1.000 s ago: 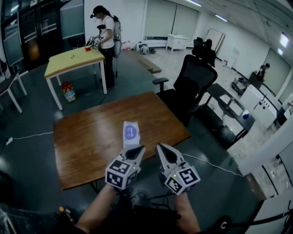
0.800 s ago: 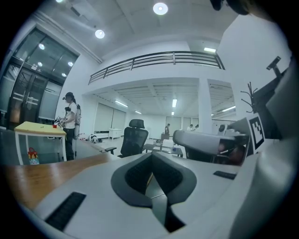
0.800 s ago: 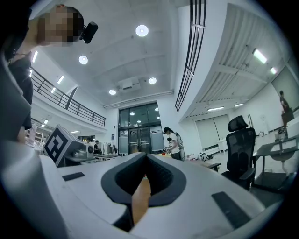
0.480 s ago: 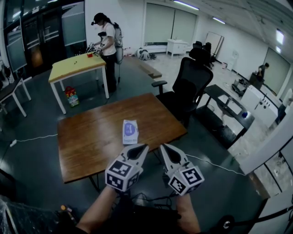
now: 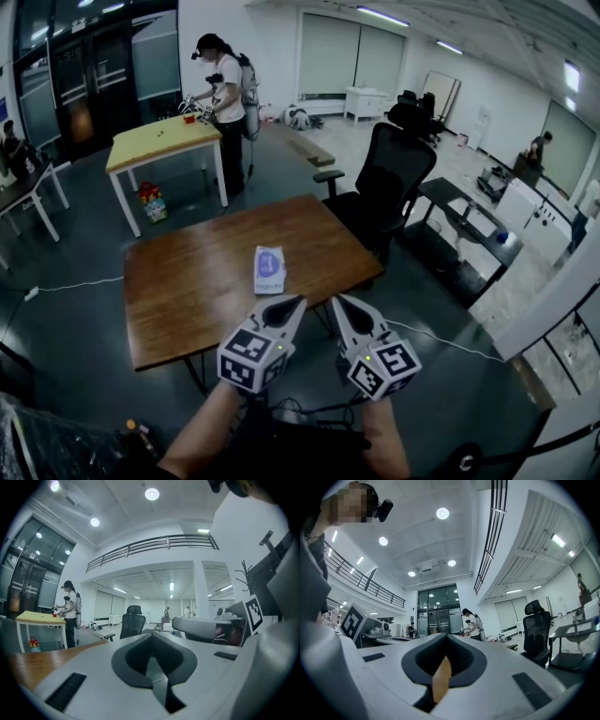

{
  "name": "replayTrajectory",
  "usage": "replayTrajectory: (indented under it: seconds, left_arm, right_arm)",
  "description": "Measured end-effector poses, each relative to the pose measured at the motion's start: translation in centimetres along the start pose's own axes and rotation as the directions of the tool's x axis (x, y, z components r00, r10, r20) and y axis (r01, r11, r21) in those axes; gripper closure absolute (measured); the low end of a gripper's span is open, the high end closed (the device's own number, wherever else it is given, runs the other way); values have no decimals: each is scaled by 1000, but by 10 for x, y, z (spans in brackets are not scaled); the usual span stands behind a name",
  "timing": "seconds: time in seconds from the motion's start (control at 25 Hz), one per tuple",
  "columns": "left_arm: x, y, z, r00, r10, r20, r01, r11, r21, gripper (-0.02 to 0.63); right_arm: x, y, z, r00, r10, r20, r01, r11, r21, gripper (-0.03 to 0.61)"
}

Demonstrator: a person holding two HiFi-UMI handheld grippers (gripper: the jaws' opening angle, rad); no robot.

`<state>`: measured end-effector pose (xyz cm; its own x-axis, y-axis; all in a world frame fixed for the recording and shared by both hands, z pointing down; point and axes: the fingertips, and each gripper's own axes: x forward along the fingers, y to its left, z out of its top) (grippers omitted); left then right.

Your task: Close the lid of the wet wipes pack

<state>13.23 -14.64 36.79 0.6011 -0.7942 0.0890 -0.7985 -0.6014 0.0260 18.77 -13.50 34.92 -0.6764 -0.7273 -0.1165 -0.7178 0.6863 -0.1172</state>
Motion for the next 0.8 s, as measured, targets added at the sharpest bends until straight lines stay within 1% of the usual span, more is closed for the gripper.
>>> replayTrajectory:
  seconds: [0.28, 0.8]
  left_arm:
    - [-9, -5, 4, 1000, 0, 11, 0, 1000, 7, 606]
    - [-9, -7, -6, 1000, -5, -3, 5, 1000, -5, 606]
  right_arm:
    - [-6, 8, 3, 1000, 4, 4, -4, 1000, -1, 571]
    - [-8, 8, -3, 1000, 9, -6, -9, 1000, -7, 571]
